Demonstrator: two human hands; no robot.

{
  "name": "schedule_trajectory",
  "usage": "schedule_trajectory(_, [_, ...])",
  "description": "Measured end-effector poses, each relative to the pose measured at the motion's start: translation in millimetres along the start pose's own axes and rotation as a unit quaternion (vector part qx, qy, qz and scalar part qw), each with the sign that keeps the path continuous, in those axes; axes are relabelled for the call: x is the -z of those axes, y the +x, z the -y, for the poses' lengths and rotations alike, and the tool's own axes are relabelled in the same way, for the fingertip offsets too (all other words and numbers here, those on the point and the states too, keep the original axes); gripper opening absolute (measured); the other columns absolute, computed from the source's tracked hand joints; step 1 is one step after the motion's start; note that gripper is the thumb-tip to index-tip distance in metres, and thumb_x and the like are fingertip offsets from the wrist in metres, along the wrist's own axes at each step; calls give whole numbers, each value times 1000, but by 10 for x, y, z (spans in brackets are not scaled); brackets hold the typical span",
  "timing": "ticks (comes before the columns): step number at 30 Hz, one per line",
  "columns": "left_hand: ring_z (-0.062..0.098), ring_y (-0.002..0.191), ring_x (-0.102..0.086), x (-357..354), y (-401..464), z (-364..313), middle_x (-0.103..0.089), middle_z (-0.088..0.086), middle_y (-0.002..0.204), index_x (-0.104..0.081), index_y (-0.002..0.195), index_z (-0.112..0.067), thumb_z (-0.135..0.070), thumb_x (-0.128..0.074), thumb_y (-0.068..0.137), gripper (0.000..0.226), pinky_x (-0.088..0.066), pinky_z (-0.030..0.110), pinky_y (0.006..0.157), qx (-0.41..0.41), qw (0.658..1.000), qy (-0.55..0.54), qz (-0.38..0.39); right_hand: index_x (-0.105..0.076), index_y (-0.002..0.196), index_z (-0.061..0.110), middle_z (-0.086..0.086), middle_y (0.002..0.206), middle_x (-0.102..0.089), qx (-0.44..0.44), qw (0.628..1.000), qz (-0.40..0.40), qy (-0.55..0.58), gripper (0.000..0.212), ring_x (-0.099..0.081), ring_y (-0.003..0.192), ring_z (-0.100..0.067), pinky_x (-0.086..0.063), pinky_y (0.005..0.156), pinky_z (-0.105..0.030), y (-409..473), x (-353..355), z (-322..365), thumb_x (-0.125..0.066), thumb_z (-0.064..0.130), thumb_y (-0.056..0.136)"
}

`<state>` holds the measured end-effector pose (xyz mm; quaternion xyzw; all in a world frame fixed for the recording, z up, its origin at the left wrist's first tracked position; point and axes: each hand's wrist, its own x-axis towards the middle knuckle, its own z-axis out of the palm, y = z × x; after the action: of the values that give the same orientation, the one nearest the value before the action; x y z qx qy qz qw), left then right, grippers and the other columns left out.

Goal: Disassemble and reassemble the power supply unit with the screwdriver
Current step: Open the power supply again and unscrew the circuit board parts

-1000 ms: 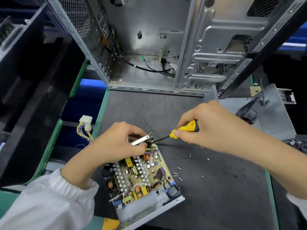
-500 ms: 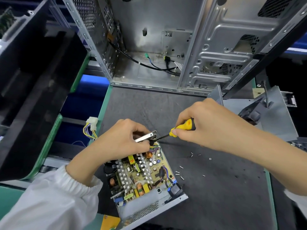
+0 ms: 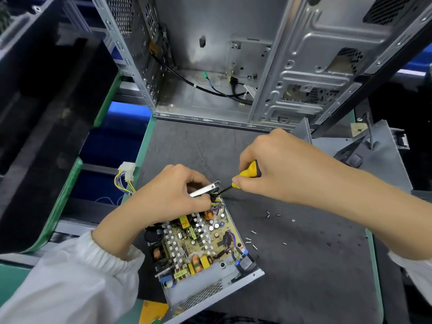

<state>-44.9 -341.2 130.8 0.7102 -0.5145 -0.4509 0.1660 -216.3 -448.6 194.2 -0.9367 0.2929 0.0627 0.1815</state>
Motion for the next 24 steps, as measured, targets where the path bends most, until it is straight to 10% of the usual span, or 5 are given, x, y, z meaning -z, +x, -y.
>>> schedule_trajectory(14, [3, 46, -44, 3, 18, 30, -65, -2, 60, -72, 73, -33, -20, -68, 73, 13, -34, 15, 46, -23, 1000, 2, -7, -42, 61, 20, 2, 61, -41, 40, 999, 21, -11, 31, -52, 64, -27, -40, 54, -28, 172, 72, 155, -63, 31, 81])
schedule_trajectory(24, [9, 70, -66, 33, 21, 40, -73, -5, 78, -72, 87, -34, -26, -71, 77, 13, -53, 29, 68, -54, 998, 21, -7, -47, 70, 16, 1, 42, -48, 94, 995, 18, -17, 21, -61, 55, -20, -45, 45, -26, 334, 35, 214, -67, 19, 76])
